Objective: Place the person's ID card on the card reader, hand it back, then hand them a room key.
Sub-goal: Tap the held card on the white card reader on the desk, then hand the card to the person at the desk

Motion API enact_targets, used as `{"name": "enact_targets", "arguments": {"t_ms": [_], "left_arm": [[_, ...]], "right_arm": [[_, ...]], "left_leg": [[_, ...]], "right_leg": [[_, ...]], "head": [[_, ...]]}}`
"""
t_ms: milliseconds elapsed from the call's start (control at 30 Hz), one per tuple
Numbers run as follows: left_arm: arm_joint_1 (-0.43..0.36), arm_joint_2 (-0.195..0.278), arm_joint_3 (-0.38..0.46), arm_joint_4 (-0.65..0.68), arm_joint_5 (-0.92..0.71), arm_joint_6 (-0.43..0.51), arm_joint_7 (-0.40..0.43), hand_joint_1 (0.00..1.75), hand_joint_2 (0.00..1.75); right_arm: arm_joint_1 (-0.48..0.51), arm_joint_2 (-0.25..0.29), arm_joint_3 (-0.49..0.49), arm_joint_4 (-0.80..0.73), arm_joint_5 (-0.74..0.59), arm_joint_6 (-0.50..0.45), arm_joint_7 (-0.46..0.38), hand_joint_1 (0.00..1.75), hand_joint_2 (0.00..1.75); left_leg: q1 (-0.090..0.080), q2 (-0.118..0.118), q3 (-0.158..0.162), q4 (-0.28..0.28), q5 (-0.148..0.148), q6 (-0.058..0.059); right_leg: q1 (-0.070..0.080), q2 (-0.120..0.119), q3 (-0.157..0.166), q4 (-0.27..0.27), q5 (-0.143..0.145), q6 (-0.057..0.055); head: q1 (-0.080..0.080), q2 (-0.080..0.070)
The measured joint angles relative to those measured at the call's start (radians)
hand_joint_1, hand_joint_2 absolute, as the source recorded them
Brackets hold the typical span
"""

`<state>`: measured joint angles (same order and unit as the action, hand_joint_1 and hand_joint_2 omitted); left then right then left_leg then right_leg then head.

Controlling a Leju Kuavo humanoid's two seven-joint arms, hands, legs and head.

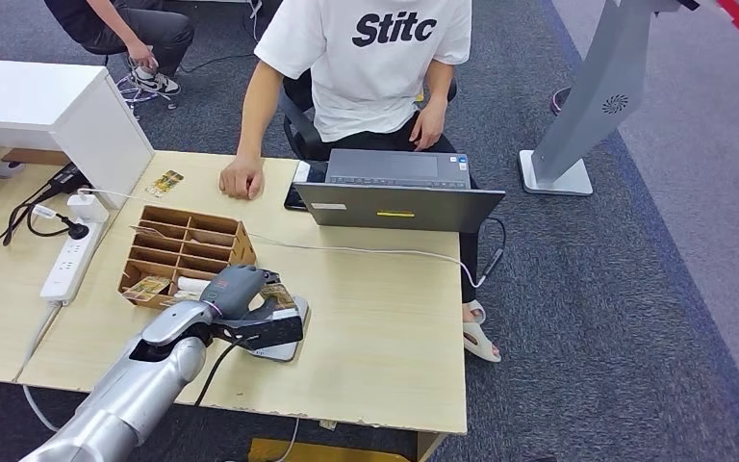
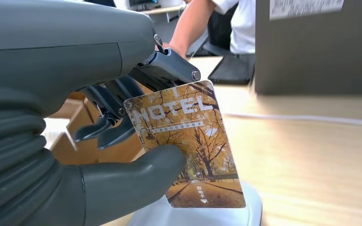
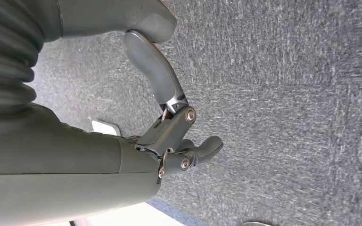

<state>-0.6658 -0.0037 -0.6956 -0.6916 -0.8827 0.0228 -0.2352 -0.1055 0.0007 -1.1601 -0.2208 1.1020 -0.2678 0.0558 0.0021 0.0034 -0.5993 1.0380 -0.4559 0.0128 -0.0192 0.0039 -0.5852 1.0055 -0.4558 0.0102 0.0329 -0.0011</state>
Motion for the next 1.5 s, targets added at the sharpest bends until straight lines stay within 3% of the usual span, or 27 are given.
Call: {"name": "enact_targets", "arguments": {"t_ms": [500,933,1133,1500], "left_arm": [[-0.042,-0.034,-0.002,0.123,0.002,0.01,0.009,1.75,1.75],[-0.062,-0.023,-0.003,0.166,-0.005,0.023,0.016,1.75,1.75],[-0.124,0.038,-0.002,0.143,0.022,0.037,0.03,1.75,1.75],[-0.349,0.213,0.067,0.016,0.035,0.016,0.092,1.75,1.75]], "right_arm": [[-0.003,0.006,0.004,0.002,0.007,0.003,-0.002,0.0,1.75],[-0.003,0.015,0.005,0.004,0.003,0.009,0.002,0.0,1.75],[0.0,0.018,0.004,0.004,-0.011,0.012,-0.007,0.0,1.75],[0.004,0.018,0.001,0.004,-0.027,0.011,-0.028,0.0,1.75]], "left_leg": [[0.0,0.0,0.0,0.0,0.0,0.0],[0.0,0.0,0.0,0.0,0.001,0.001],[0.001,0.0,-0.001,0.0,0.004,0.0],[0.001,0.0,-0.006,0.0,0.008,0.0]], "right_leg": [[0.0,0.0,0.001,0.0,0.0,0.0],[0.0,0.0,0.001,0.0,0.001,0.001],[0.001,0.0,-0.001,0.0,0.004,0.0],[0.001,0.0,-0.005,0.001,0.006,0.0]], "head": [[0.0,0.0],[0.0,0.0],[0.0,0.0],[0.0,0.0]]}}
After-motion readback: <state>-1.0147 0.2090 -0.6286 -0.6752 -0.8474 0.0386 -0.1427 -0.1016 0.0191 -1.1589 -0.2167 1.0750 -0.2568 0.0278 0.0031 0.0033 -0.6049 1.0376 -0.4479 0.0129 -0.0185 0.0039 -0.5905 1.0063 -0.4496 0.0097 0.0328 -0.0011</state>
